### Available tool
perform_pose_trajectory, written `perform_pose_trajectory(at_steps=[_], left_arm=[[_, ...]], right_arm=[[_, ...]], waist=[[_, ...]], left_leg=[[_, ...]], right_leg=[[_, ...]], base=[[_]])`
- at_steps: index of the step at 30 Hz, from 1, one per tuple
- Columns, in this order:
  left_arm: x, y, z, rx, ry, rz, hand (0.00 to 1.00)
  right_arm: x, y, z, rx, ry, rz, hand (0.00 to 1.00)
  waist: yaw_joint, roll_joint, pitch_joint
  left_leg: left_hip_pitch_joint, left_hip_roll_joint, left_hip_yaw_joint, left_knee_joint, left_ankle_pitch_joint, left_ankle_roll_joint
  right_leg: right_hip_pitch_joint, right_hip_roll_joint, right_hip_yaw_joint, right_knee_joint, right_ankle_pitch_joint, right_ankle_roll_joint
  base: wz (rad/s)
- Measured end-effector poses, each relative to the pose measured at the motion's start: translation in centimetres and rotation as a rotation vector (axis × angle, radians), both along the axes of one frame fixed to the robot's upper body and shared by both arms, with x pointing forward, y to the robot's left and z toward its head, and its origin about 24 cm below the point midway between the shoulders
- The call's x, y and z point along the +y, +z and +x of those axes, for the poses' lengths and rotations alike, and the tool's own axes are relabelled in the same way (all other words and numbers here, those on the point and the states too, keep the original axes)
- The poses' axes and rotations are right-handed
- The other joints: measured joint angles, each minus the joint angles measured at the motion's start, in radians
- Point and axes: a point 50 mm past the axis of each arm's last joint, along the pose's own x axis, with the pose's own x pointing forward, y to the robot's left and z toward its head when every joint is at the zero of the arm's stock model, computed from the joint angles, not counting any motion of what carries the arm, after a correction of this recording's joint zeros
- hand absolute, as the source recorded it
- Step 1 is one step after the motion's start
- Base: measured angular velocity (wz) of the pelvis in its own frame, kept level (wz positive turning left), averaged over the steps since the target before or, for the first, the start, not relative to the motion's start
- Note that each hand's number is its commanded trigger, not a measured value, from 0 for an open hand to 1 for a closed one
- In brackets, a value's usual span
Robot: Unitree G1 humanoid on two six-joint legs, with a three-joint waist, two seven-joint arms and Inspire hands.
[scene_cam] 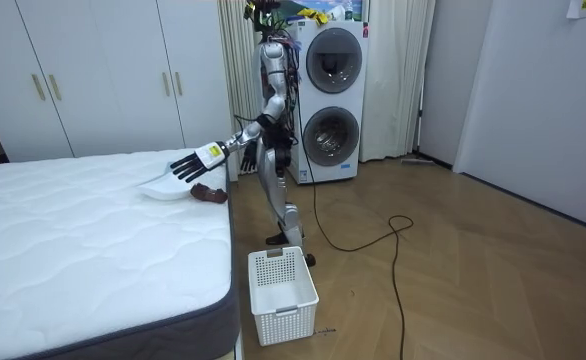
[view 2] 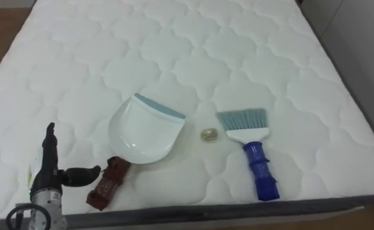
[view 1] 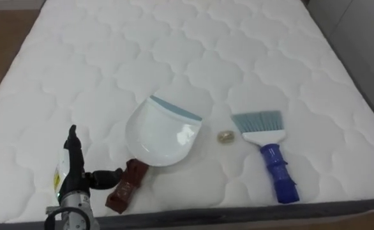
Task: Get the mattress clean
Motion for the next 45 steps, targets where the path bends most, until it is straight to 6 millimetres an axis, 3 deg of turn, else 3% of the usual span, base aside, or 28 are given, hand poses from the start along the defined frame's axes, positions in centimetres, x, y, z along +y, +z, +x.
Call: perform_pose_trajectory(at_steps=[10,32,45], left_arm=[[-0.8,-0.2,0.3,0.033,-0.066,-0.018,0.00],[-1.9,-3.1,-1.1,0.215,-0.139,-0.038,0.00],[-1.9,-3.0,0.5,0.225,-0.143,-0.028,0.00]], right_arm=[[-0.1,0.1,0.2,-0.007,0.008,0.015,0.00],[0.1,0.1,0.8,-0.016,-0.021,0.041,0.00],[0.4,0.2,1.8,-0.028,0.024,0.025,0.00]], waist=[[-0.004,-0.006,0.0037],[-0.025,-0.008,0.0085],[-0.024,-0.006,0.0123]], left_leg=[[-0.024,-0.002,0.011,0.002,0.003,0.004],[-0.069,-0.001,0.044,0.010,0.004,0.005],[-0.091,0.007,0.056,0.010,0.004,0.005]], right_leg=[[-0.039,-0.005,0.005,0.023,0.000,0.000],[-0.089,-0.004,0.025,0.025,0.005,0.000],[-0.117,0.005,0.035,0.022,0.017,-0.003]], base=[[-0.01],[-0.02],[-0.03]])
